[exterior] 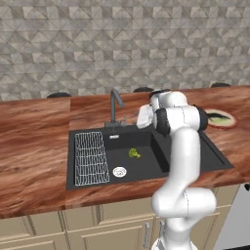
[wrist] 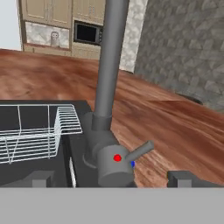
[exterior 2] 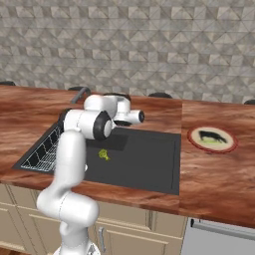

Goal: Turn on the sink faucet. Then move the broccoli from the counter to the sink. Turn off the sink. Move the vegetable from the sink to the pot next to the stove. Finally move the pot to the rear center burner.

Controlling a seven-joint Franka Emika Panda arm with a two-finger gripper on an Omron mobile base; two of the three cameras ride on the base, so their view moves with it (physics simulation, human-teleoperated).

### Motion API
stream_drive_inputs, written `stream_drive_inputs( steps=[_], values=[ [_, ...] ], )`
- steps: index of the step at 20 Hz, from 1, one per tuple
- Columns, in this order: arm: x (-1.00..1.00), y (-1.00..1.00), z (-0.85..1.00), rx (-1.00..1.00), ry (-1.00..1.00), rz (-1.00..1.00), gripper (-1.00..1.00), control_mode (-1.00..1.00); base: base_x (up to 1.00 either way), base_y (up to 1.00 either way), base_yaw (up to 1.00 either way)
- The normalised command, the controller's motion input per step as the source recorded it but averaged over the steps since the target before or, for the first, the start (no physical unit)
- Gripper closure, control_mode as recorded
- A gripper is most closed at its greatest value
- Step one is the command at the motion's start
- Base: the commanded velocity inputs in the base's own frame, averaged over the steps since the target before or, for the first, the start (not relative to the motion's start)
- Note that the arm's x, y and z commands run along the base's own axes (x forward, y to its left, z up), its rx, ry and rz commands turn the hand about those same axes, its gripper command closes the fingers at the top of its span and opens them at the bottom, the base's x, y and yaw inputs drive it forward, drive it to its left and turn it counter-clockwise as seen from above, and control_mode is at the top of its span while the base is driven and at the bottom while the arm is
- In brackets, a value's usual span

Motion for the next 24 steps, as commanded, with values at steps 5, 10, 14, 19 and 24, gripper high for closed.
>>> stream_drive_inputs(
  steps=[5,10,14,19,24],
  values=[
    [-0.53,0.0,0.69,0.0,0.15,-0.09,-1.0,-1.0,0.0,0.0,0.0],
    [-0.43,0.0,0.74,0.0,0.2,-0.07,-1.0,-1.0,0.0,0.0,0.0],
    [-0.32,0.0,0.59,0.0,0.25,-0.09,-1.0,-1.0,0.0,0.0,0.0],
    [-0.29,-0.01,0.24,0.0,0.29,-0.15,-1.0,-1.0,0.0,0.0,0.0],
    [-0.54,-0.21,-0.02,-0.02,0.19,-0.21,-1.0,-1.0,0.0,0.0,0.0]
  ],
)
